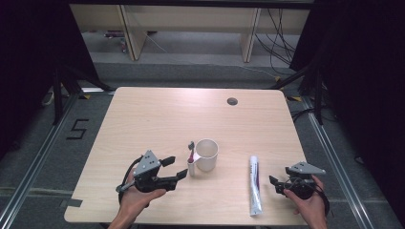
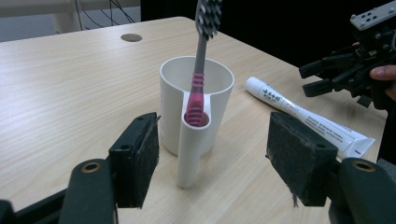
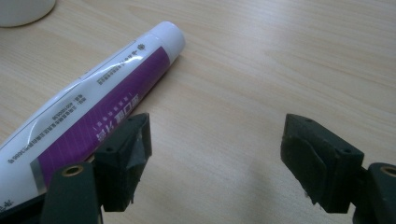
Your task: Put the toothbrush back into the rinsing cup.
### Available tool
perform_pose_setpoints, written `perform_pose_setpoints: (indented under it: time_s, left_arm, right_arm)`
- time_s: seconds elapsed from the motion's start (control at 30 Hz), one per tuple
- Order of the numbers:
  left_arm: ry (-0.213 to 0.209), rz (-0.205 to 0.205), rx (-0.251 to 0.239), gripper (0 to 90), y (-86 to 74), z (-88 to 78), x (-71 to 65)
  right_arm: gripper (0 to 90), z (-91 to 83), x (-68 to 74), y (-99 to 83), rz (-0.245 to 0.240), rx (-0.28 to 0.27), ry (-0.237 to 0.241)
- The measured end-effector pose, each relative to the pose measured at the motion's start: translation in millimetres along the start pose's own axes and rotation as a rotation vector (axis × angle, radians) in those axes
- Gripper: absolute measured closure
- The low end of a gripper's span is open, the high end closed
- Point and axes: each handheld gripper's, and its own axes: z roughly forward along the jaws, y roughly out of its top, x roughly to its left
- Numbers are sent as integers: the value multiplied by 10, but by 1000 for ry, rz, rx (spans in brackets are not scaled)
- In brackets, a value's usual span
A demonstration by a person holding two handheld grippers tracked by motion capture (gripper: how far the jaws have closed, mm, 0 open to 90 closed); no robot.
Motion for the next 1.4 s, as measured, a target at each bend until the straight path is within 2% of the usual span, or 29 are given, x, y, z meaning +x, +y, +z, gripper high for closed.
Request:
perform_pose_setpoints:
  time_s: [0.07, 0.13, 0.17, 0.23, 0.47, 0.5, 0.53, 0.57, 0.6, 0.63, 0.77, 0.83, 1.07, 1.17, 1.33, 1.4]
  left_arm:
    - [9, 3, 10, 328, -18, -33, 1]
    - [3, 5, 11, 314, -56, -63, 4]
    - [14, 6, 18, 307, -70, -84, -1]
    - [10, 5, 15, 297, -120, -119, 3]
    - [24, 5, 52, 278, -249, -206, 26]
    - [26, 0, 51, 276, -264, -210, 27]
    - [26, 0, 48, 275, -278, -214, 30]
    - [27, 0, 55, 273, -287, -222, 29]
    - [19, -3, 53, 271, -301, -221, 29]
    - [22, -1, 56, 270, -312, -224, 26]
    - [15, 3, 73, 256, -366, -260, 17]
    - [25, 5, 78, 249, -399, -284, 20]
    - [32, -10, 99, 225, -526, -349, 7]
    - [32, 4, 120, 205, -585, -369, -14]
    - [29, 0, 147, 193, -672, -385, -50]
    - [29, -8, 159, 183, -716, -382, -60]
  right_arm:
    - [256, 1, 3, 0, 1, -1, -2]
    - [256, 10, -7, -3, -21, -8, -14]
    - [256, 2, -3, -2, -17, 1, -15]
    - [256, -9, 17, -3, -1, 4, -15]
    - [256, -5, 21, 4, 5, -3, -13]
    - [256, -5, 18, 2, 3, -1, -14]
    - [256, 4, -6, -2, -33, -9, -12]
    - [256, 5, -9, -3, -32, -9, -10]
    - [256, 4, 2, -2, -9, -5, -9]
    - [256, 22, -24, -10, -42, -21, -11]
    - [256, 6, 3, -16, 27, -2, -10]
    - [256, 5, -23, -18, -1, -8, -11]
    - [256, 4, -1, -20, 22, -1, -1]
    - [256, 6, -18, -19, 0, -6, -6]
    - [256, -1, -10, -17, 5, -2, 0]
    - [256, -8, 21, -20, 42, 7, -1]
